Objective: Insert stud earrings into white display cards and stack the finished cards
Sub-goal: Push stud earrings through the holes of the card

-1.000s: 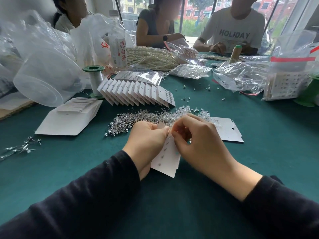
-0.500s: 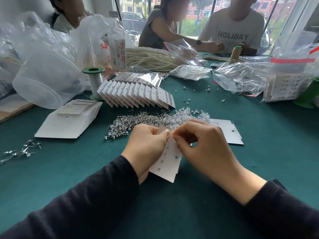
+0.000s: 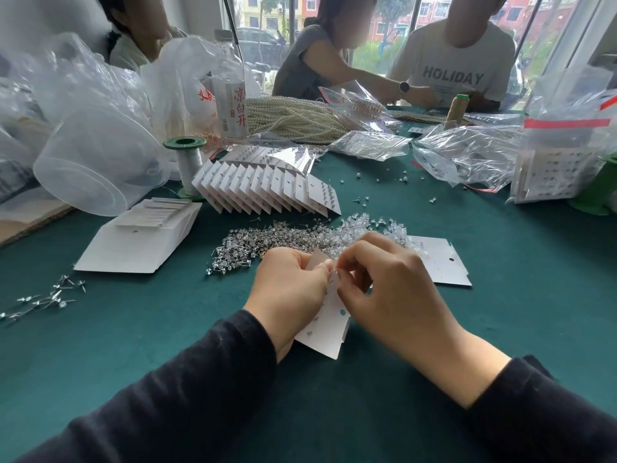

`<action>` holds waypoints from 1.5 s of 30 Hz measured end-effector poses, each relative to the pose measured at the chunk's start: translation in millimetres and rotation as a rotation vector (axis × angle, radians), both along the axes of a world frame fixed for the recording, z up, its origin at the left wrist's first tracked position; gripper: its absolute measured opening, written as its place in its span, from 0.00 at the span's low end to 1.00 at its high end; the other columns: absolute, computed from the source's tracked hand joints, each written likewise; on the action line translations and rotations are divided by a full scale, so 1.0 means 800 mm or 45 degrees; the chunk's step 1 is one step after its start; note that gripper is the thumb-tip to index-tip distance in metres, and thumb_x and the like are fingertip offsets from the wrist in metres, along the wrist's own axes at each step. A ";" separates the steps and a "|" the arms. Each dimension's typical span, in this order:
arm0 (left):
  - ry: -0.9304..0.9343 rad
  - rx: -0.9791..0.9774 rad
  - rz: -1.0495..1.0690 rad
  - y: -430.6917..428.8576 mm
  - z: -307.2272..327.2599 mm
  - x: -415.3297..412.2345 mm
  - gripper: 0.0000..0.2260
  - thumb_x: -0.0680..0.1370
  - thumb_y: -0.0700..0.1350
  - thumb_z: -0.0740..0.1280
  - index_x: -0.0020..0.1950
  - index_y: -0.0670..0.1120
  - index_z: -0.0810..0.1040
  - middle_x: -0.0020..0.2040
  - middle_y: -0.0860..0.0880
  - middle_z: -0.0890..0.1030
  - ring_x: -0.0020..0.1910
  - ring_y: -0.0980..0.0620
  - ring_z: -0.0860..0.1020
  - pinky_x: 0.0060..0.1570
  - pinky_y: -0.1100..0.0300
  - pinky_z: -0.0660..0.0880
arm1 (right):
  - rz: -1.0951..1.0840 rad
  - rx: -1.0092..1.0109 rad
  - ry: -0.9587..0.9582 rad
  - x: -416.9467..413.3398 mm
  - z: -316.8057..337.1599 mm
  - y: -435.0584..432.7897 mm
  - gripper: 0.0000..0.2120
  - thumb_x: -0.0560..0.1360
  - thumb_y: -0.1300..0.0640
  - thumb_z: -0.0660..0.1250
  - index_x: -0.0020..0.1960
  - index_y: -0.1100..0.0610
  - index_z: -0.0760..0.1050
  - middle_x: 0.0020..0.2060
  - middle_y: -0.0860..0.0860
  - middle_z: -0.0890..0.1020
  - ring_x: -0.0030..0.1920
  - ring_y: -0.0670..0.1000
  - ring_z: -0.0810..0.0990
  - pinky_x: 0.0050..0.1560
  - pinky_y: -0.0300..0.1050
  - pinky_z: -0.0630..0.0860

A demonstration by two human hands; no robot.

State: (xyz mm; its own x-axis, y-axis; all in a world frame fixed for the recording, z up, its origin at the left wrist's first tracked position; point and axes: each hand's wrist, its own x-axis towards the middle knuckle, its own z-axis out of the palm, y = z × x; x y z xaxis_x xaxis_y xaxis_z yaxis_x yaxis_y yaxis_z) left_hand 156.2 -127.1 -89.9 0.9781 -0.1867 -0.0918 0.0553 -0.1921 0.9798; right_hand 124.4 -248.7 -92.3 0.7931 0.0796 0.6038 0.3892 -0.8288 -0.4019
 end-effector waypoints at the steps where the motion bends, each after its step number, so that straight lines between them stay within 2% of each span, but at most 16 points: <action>1: -0.010 0.016 0.005 0.000 0.000 0.000 0.11 0.76 0.41 0.65 0.41 0.34 0.79 0.42 0.33 0.82 0.37 0.40 0.81 0.38 0.44 0.79 | -0.005 -0.024 0.002 -0.001 0.000 0.001 0.03 0.69 0.65 0.68 0.37 0.60 0.75 0.35 0.51 0.76 0.30 0.52 0.73 0.33 0.46 0.73; 3: -0.025 0.044 0.013 -0.001 -0.001 0.000 0.11 0.76 0.41 0.66 0.41 0.32 0.78 0.43 0.32 0.81 0.37 0.41 0.79 0.39 0.42 0.78 | -0.014 -0.060 0.004 -0.003 0.001 0.002 0.02 0.68 0.65 0.68 0.38 0.60 0.75 0.36 0.52 0.77 0.30 0.54 0.75 0.32 0.46 0.74; 7: -0.011 0.064 0.016 -0.001 -0.003 0.001 0.10 0.76 0.41 0.65 0.38 0.36 0.78 0.36 0.39 0.79 0.34 0.45 0.78 0.36 0.50 0.77 | -0.016 -0.092 0.036 -0.003 0.000 0.002 0.02 0.69 0.65 0.67 0.38 0.61 0.76 0.37 0.53 0.77 0.31 0.56 0.76 0.33 0.49 0.75; 12: -0.041 0.101 -0.022 -0.001 -0.002 0.000 0.13 0.77 0.41 0.64 0.42 0.29 0.75 0.36 0.40 0.75 0.34 0.44 0.76 0.37 0.42 0.77 | -0.016 -0.073 0.072 -0.004 0.000 0.003 0.02 0.69 0.64 0.67 0.38 0.61 0.77 0.36 0.52 0.77 0.32 0.54 0.75 0.34 0.47 0.74; 15: -0.058 0.094 -0.030 -0.001 -0.004 0.001 0.14 0.77 0.40 0.64 0.41 0.28 0.74 0.36 0.41 0.73 0.34 0.46 0.72 0.36 0.49 0.71 | -0.010 -0.070 0.096 -0.004 0.001 0.002 0.03 0.69 0.65 0.67 0.37 0.60 0.77 0.34 0.50 0.75 0.31 0.52 0.73 0.33 0.44 0.72; 19: -0.044 0.079 -0.027 -0.001 -0.003 0.000 0.13 0.76 0.39 0.64 0.41 0.28 0.74 0.35 0.40 0.74 0.34 0.45 0.73 0.37 0.49 0.72 | 0.002 -0.074 0.126 -0.004 0.001 0.002 0.03 0.69 0.64 0.66 0.37 0.61 0.77 0.35 0.52 0.77 0.32 0.53 0.75 0.35 0.47 0.73; 23: 0.004 0.053 -0.047 -0.002 -0.001 -0.001 0.10 0.77 0.39 0.63 0.39 0.36 0.77 0.35 0.41 0.74 0.34 0.47 0.72 0.36 0.53 0.70 | 0.019 -0.101 0.131 -0.005 0.000 0.000 0.05 0.71 0.63 0.66 0.37 0.61 0.77 0.36 0.53 0.78 0.33 0.53 0.76 0.36 0.49 0.74; 27: 0.088 -0.016 -0.107 0.004 0.005 -0.003 0.11 0.78 0.40 0.63 0.43 0.32 0.78 0.36 0.39 0.76 0.33 0.46 0.75 0.34 0.54 0.73 | 0.016 -0.108 0.094 -0.005 0.000 0.000 0.05 0.71 0.63 0.66 0.37 0.61 0.77 0.35 0.53 0.78 0.32 0.53 0.76 0.35 0.49 0.74; 32: 0.223 -0.129 -0.302 0.013 0.027 0.001 0.16 0.75 0.50 0.65 0.44 0.37 0.81 0.41 0.40 0.84 0.36 0.48 0.83 0.35 0.59 0.80 | -0.027 0.040 0.026 0.001 0.005 -0.008 0.04 0.70 0.65 0.66 0.37 0.59 0.75 0.35 0.50 0.77 0.33 0.51 0.75 0.35 0.47 0.74; 35: 0.216 -0.183 -0.288 0.024 0.043 0.011 0.24 0.69 0.57 0.62 0.50 0.38 0.79 0.41 0.43 0.85 0.38 0.48 0.84 0.34 0.62 0.80 | -0.049 0.337 0.031 0.006 0.010 -0.016 0.08 0.70 0.67 0.67 0.37 0.55 0.75 0.34 0.47 0.77 0.36 0.45 0.76 0.35 0.37 0.75; 36: 0.040 -0.069 -0.214 0.032 0.043 0.017 0.22 0.70 0.56 0.63 0.52 0.39 0.79 0.40 0.46 0.85 0.37 0.50 0.83 0.34 0.64 0.79 | -0.052 0.475 0.081 0.006 0.013 -0.019 0.10 0.71 0.66 0.67 0.36 0.53 0.75 0.35 0.47 0.79 0.37 0.45 0.78 0.36 0.36 0.75; 39: -0.817 0.736 0.133 0.061 0.040 0.041 0.12 0.73 0.47 0.68 0.53 0.43 0.80 0.41 0.50 0.83 0.35 0.55 0.79 0.35 0.71 0.72 | 0.045 1.096 0.328 0.007 0.020 -0.025 0.11 0.73 0.68 0.64 0.37 0.55 0.76 0.33 0.51 0.80 0.32 0.44 0.80 0.31 0.35 0.74; 40: -0.946 0.939 0.206 0.071 0.038 0.048 0.11 0.73 0.45 0.69 0.53 0.43 0.81 0.43 0.48 0.83 0.37 0.54 0.77 0.38 0.69 0.70 | 0.086 1.288 0.411 0.006 0.022 -0.028 0.10 0.74 0.68 0.63 0.38 0.57 0.76 0.32 0.52 0.80 0.29 0.43 0.79 0.28 0.34 0.72; 41: -0.956 1.084 0.242 0.080 0.036 0.055 0.10 0.73 0.44 0.69 0.52 0.42 0.81 0.45 0.46 0.83 0.40 0.51 0.77 0.42 0.65 0.71 | 0.120 1.430 0.490 0.005 0.024 -0.030 0.09 0.74 0.68 0.62 0.39 0.59 0.76 0.31 0.52 0.79 0.28 0.44 0.78 0.26 0.33 0.71; 43: -0.763 1.296 0.267 0.092 0.032 0.065 0.07 0.71 0.42 0.68 0.47 0.42 0.82 0.46 0.43 0.82 0.44 0.46 0.77 0.47 0.56 0.74 | 0.199 1.640 0.646 0.003 0.027 -0.033 0.06 0.74 0.68 0.62 0.42 0.61 0.76 0.30 0.52 0.80 0.27 0.47 0.78 0.25 0.35 0.73; 45: -0.558 1.379 0.251 0.100 0.032 0.069 0.05 0.70 0.40 0.67 0.42 0.43 0.82 0.45 0.43 0.82 0.46 0.43 0.77 0.48 0.54 0.75 | 0.268 1.793 0.813 0.003 0.029 -0.034 0.07 0.74 0.69 0.60 0.47 0.63 0.75 0.30 0.54 0.81 0.28 0.50 0.80 0.27 0.39 0.77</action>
